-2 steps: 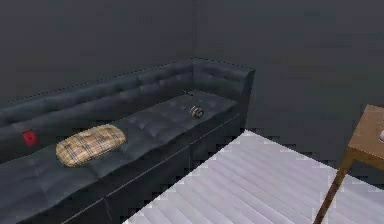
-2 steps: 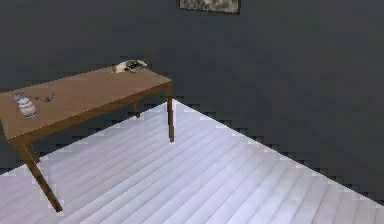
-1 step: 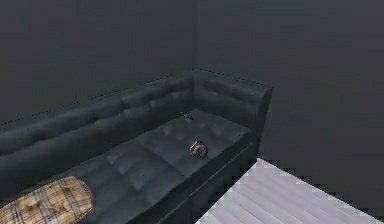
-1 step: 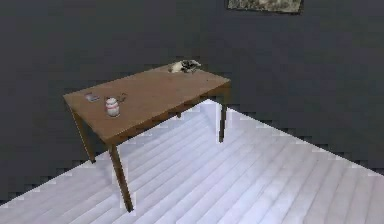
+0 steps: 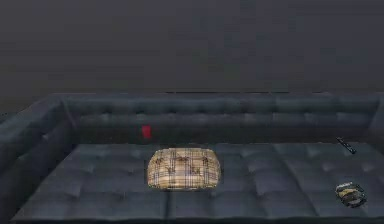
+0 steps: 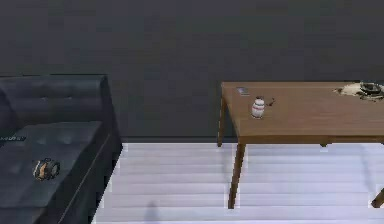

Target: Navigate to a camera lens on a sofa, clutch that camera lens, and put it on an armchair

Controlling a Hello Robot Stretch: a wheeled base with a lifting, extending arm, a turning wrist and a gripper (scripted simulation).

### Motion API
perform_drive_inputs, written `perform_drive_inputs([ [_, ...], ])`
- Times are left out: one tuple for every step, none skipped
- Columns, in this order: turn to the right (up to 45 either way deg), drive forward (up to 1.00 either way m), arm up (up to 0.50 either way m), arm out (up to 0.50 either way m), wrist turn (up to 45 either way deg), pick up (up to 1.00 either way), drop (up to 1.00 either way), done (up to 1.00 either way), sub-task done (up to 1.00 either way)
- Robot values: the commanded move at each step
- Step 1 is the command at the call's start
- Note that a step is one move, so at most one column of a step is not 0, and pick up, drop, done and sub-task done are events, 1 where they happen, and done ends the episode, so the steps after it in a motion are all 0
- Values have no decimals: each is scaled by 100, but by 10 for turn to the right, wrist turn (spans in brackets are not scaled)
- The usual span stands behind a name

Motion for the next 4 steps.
perform_drive_inputs([
  [-390,0,0,0,0,0,0,0,0],
  [450,0,0,0,0,0,0,0,0],
  [450,0,0,0,0,0,0,0,0],
  [150,0,0,0,0,0,0,0,0],
])
